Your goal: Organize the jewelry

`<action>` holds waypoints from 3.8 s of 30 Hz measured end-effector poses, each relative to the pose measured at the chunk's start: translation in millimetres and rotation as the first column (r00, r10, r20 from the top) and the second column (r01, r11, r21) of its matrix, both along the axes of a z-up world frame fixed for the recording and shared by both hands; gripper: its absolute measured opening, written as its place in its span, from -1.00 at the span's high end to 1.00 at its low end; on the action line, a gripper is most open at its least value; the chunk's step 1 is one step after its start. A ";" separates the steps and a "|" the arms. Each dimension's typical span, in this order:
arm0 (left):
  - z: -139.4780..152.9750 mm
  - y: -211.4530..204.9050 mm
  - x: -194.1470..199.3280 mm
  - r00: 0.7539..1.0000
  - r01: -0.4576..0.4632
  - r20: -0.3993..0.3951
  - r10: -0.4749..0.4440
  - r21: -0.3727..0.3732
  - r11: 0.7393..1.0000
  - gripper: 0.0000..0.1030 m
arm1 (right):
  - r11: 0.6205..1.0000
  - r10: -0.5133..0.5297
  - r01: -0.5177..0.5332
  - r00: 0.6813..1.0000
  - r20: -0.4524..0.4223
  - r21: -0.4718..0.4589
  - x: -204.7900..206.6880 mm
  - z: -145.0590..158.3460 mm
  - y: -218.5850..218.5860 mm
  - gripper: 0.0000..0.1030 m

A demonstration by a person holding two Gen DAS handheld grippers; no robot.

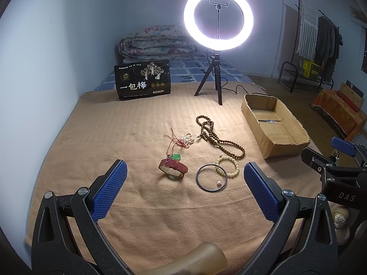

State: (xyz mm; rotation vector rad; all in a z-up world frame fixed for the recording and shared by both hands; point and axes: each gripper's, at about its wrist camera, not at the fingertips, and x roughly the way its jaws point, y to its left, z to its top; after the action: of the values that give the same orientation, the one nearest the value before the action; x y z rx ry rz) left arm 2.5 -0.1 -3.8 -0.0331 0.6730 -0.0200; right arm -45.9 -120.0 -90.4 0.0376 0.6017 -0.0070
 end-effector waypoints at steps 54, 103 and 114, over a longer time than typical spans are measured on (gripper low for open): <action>-67.9 38.9 96.4 0.960 0.038 -0.278 -0.045 -0.030 0.999 -1.00 | 0.961 0.275 -0.260 0.923 -0.267 0.092 164.9 -18.4 25.4 -0.99; -135.2 25.7 153.1 0.886 0.214 -0.425 -0.187 0.014 0.977 -0.26 | 0.984 0.174 -0.162 0.819 -0.547 0.071 292.2 -127.4 88.8 0.48; -136.8 29.6 151.7 0.887 0.212 -0.421 -0.190 0.005 0.977 -0.24 | 0.971 0.236 -0.178 0.815 -0.530 0.159 279.2 -117.0 76.4 0.79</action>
State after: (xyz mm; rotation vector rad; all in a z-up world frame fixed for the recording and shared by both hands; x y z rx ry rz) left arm 154.2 29.5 -140.7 0.0855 1.1072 -0.2013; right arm 233.3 -43.5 -207.4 0.0704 1.1816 0.2348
